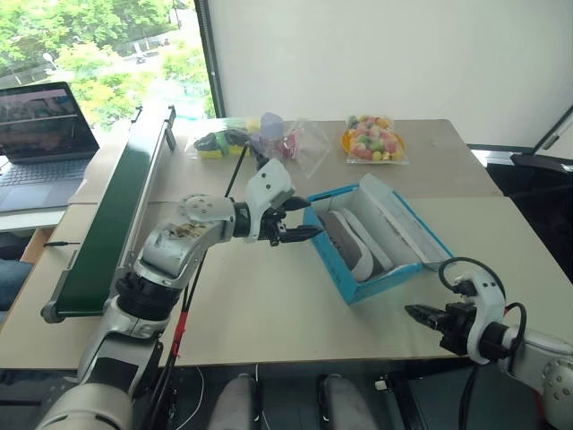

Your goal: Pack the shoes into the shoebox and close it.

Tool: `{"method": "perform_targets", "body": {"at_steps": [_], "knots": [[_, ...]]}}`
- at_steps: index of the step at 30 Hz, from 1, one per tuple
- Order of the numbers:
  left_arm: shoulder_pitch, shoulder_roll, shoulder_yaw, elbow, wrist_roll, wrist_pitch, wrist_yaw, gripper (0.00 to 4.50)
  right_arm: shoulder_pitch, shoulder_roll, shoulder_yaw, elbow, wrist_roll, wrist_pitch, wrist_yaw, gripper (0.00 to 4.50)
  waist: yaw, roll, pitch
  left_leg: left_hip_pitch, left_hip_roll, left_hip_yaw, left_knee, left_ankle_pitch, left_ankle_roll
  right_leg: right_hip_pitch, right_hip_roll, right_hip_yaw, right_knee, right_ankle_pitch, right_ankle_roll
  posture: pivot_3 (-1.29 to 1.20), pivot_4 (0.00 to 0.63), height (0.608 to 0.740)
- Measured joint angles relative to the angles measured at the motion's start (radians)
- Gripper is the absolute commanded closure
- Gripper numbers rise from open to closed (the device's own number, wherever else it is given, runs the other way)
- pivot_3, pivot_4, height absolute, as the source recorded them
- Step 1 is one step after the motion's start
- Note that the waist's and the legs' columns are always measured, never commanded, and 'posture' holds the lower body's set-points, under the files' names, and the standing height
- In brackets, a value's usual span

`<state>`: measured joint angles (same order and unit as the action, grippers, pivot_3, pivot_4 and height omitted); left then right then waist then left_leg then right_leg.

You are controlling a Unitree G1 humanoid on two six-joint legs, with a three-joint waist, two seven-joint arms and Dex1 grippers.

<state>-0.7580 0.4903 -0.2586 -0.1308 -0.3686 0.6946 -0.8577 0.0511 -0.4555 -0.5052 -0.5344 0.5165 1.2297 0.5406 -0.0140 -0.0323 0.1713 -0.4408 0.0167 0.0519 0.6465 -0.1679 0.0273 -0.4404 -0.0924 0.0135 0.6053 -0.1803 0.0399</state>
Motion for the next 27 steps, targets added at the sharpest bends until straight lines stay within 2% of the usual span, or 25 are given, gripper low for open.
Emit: {"method": "perform_targets", "body": {"at_steps": [4, 9, 12, 17, 22, 27], "knots": [[0.009, 0.032, 0.007, -0.03, 0.01, 0.015, -0.003, 1.37, -0.043, 0.041, 0.043, 0.199, -0.113, -0.231, -0.09, 4.45, -0.002, 0.001, 0.0, 0.0, 0.0, 0.0, -0.001, 0.0, 0.0, -0.001, 0.0, 0.0, 0.001, 0.001, -0.001, 0.0, 0.15, 0.74], [0.024, 0.046, 0.027, -0.079, 0.008, 0.056, 0.014, 1.37, -0.095, 0.093, 0.109, 0.368, -0.179, -0.449, -0.131, 4.45, 0.0, 0.001, 0.0, 0.0, 0.0, 0.0, -0.001, 0.001, 0.001, 0.0, 0.002, 0.0, 0.003, 0.001, -0.002, 0.0, 0.15, 0.74], [0.031, 0.061, 0.048, -0.106, 0.007, 0.089, 0.026, 1.37, -0.126, 0.117, 0.135, 0.492, -0.194, -0.561, -0.129, 4.45, -0.001, 0.001, 0.0, 0.0, 0.0, 0.001, -0.001, 0.005, 0.007, 0.0, 0.001, 0.0, 0.002, 0.0, -0.001, 0.0, 0.15, 0.74], [0.05, 0.076, 0.076, -0.148, -0.003, 0.136, 0.046, 1.37, -0.185, 0.112, 0.171, 0.679, -0.224, -0.731, -0.107, 4.45, -0.002, 0.001, 0.0, 0.0, 0.0, 0.0, -0.001, 0.005, 0.008, 0.001, 0.001, 0.001, 0.001, 0.0, 0.0, 0.0, 0.15, 0.74], [0.051, 0.087, 0.09, -0.194, -0.023, 0.17, 0.062, 1.37, -0.242, 0.107, 0.163, 0.832, -0.24, -0.888, -0.134, 4.45, 0.0, 0.001, 0.0, 0.002, -0.001, 0.0, -0.001, 0.002, 0.002, 0.002, 0.001, 0.0, 0.002, 0.001, -0.001, 0.0, 0.15, 0.74], [0.051, 0.09, 0.091, -0.205, -0.03, 0.185, 0.066, 1.37, -0.267, 0.148, 0.072, 0.903, -0.185, -1.061, -0.17, 4.45, 0.0, 0.001, 0.0, 0.001, -0.001, 0.001, -0.001, 0.003, 0.004, 0.002, 0.002, 0.001, 0.003, 0.001, -0.001, 0.0, 0.15, 0.74]]}}
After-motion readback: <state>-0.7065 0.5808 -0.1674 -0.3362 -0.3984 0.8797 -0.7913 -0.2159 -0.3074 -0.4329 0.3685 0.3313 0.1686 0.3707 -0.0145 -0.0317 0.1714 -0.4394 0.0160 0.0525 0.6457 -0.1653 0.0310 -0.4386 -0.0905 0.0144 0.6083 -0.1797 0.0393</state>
